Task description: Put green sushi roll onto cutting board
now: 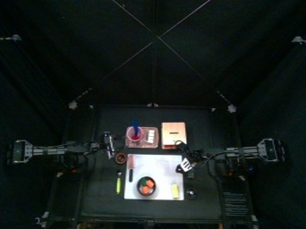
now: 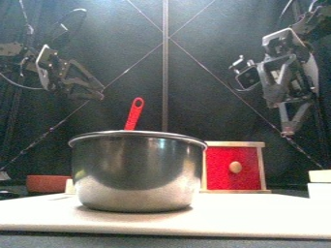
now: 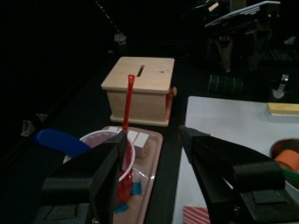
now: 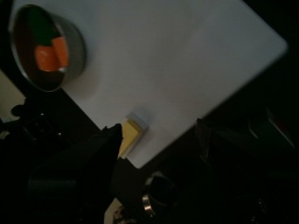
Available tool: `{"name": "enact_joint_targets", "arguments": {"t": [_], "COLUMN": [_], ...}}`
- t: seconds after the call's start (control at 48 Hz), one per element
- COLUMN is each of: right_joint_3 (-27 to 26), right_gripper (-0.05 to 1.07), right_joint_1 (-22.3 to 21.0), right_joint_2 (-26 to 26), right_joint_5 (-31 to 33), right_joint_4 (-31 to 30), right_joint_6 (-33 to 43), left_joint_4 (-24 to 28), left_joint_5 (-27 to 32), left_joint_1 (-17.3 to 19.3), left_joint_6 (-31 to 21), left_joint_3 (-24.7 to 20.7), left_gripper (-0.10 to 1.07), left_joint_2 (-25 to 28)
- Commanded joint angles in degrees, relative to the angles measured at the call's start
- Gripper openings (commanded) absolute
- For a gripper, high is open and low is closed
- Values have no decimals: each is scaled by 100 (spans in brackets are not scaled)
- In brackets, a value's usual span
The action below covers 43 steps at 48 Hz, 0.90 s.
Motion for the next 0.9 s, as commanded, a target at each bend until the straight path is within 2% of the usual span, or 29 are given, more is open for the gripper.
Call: {"name": "enact_joint_targets", "arguments": {"t": [0.0, 0.083, 0.271, 0.479, 0.667, 0.875], "right_joint_3": [-62, -35, 141, 396, 448, 580], "right_gripper": [98, 98, 98, 98, 98, 98], "right_joint_1": [26, 167, 589, 993, 1055, 1028], "right_joint_2": [-246, -396, -483, -272, 44, 527], "right_joint_5": [624, 1028, 1477, 1327, 1072, 738], "right_joint_4": [-369, -615, -976, -1424, -1881, -1723], "right_joint_6": [809, 1591, 3208, 4658, 5212, 5265], "left_joint_4": [53, 114, 114, 255, 316, 316], "left_joint_5": [-26, -26, -18, -26, -26, -26], "left_joint_1": [26, 97, 105, 176, 290, 290], "left_joint_6": [18, 9, 9, 18, 9, 9], "left_joint_3": [0, 70, 18, 35, 79, 88], "left_gripper": [87, 87, 87, 87, 87, 87], "left_joint_2": [18, 26, 35, 35, 35, 35]}}
